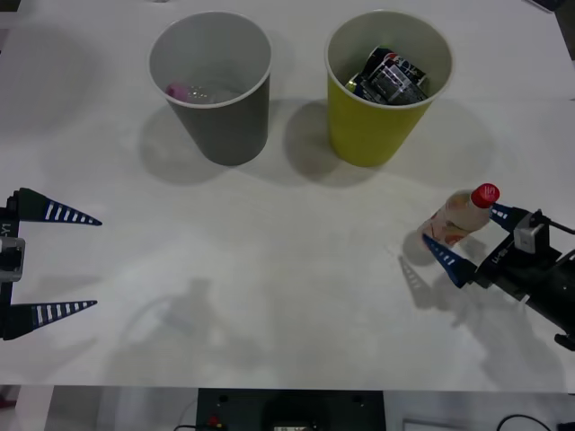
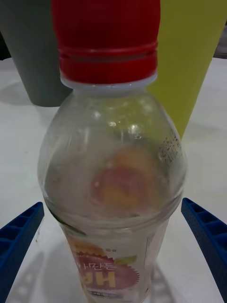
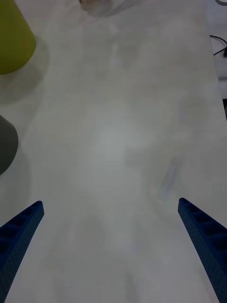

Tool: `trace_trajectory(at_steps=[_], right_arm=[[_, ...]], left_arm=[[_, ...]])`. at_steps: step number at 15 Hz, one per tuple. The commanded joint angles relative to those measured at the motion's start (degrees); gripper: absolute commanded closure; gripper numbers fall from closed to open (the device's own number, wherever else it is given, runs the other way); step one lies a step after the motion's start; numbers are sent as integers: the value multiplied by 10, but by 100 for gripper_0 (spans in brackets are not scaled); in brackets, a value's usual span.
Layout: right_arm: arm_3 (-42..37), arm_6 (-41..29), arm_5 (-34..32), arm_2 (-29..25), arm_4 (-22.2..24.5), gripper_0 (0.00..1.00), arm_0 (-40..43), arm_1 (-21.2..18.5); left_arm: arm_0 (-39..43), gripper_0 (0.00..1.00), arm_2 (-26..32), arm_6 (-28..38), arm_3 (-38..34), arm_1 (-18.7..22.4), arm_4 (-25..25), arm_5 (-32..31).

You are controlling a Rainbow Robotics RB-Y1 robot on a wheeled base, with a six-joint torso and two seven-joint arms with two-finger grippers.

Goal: Put the can into the green bin and the plastic bottle into the gray bin

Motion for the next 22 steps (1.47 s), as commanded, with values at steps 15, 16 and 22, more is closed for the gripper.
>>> trace_trajectory(at_steps=[15, 16, 22], right_arm=[[-1, 12, -9, -6, 15, 100, -8, 19], [-5, 10, -11, -5, 16, 100, -8, 15], [-79, -86, -34, -6, 108, 100, -5, -28]], left_arm=[[0, 2, 0, 0, 0, 0, 0, 0], [0, 2, 0, 0, 0, 0, 0, 0], [0, 2, 0, 0, 0, 0, 0, 0]])
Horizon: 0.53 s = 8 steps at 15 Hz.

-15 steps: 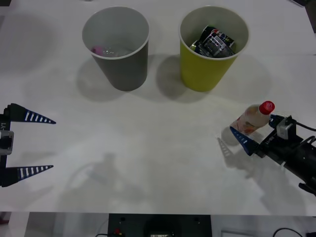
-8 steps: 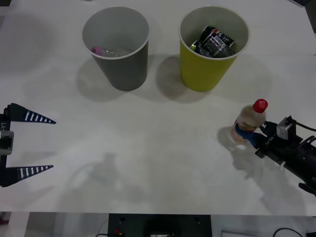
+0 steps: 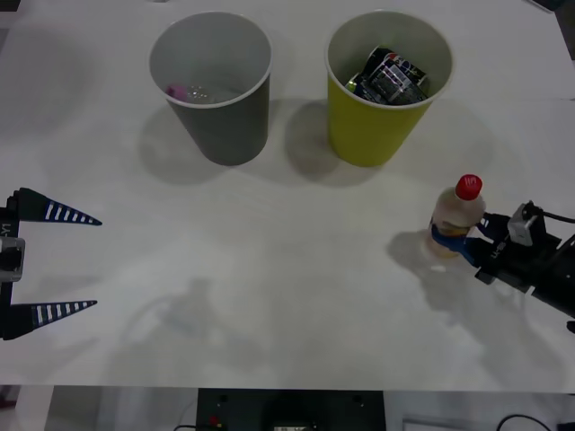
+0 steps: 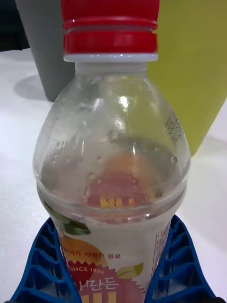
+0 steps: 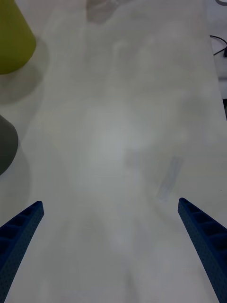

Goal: Put the can into the green bin and the plastic bottle into the gray bin

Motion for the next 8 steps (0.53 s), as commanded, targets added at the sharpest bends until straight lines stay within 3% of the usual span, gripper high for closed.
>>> trace_trajectory(at_steps=[1, 8], right_arm=[[-49, -68, -9, 0, 54, 100, 5, -21], [-209, -302, -12, 3, 190, 100, 32, -68]], left_arm=[[0, 2, 0, 0, 0, 0, 0, 0], [0, 2, 0, 0, 0, 0, 0, 0]])
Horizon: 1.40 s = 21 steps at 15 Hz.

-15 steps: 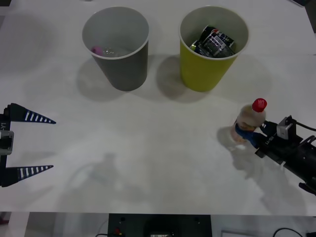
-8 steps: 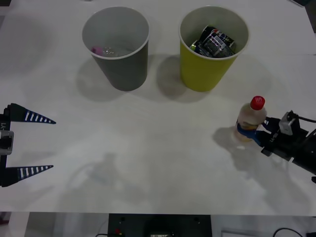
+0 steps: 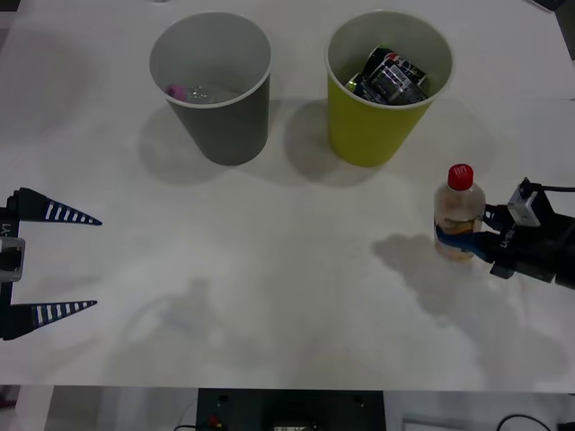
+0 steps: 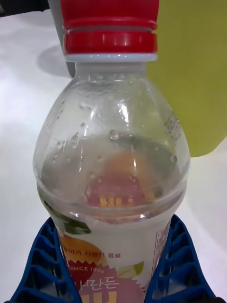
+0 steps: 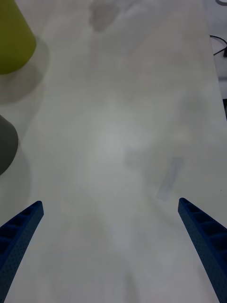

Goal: Put the can into the green bin and the plastic bottle into the gray bin

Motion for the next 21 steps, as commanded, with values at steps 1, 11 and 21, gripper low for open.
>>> trace_trajectory(at_steps=[1, 11, 21], right_arm=[[-58, -95, -2, 5, 44, 100, 8, -17], [-235, -421, -2, 43, 71, 100, 9, -157], [-373, -740, -9, 115, 116, 100, -134, -313]], left_arm=[[0, 2, 0, 0, 0, 0, 0, 0], [0, 2, 0, 0, 0, 0, 0, 0], [0, 2, 0, 0, 0, 0, 0, 0]])
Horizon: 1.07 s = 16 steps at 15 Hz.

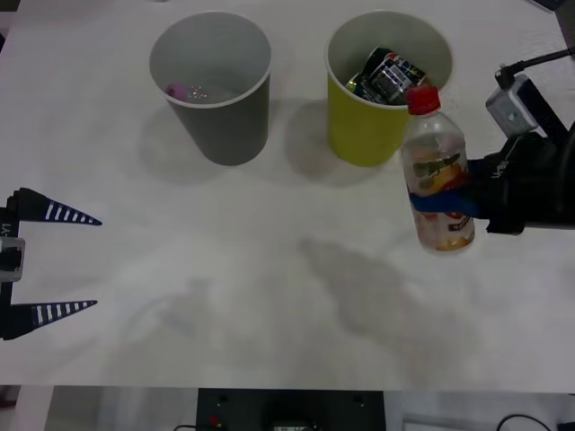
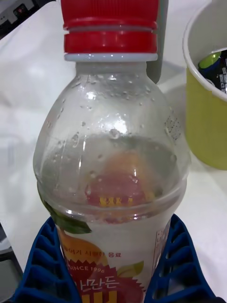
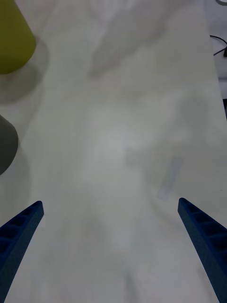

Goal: Put the can into the green bin and the plastic bottle into the gray bin

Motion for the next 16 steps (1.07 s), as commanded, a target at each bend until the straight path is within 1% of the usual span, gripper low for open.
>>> trace_trajectory(at_steps=[1, 2, 4, 7, 9, 11, 13, 14, 16], right_arm=[[0, -17, -9, 40, -9, 100, -75, -43], [4, -17, -11, 54, -14, 100, -105, -53], [14, -17, -19, 79, -18, 100, -160, -55], [51, -18, -60, 136, -26, 100, -291, -50], [95, -17, -83, 191, -32, 100, -388, -34], [139, -18, -83, 237, -35, 100, -449, -19], [195, -18, -83, 293, -32, 100, -519, 5], [219, -18, -83, 313, -28, 100, -545, 18], [276, -18, -87, 357, 4, 100, -606, 60]], left_arm=[[0, 2, 0, 0, 0, 0, 0, 0], [0, 2, 0, 0, 0, 0, 0, 0], [0, 2, 0, 0, 0, 0, 0, 0], [0, 2, 0, 0, 0, 0, 0, 0], [0, 2, 0, 0, 0, 0, 0, 0], [0, 2, 0, 0, 0, 0, 0, 0], [0, 2, 0, 0, 0, 0, 0, 0], [0, 2, 0, 0, 0, 0, 0, 0], [0, 2, 0, 0, 0, 0, 0, 0]])
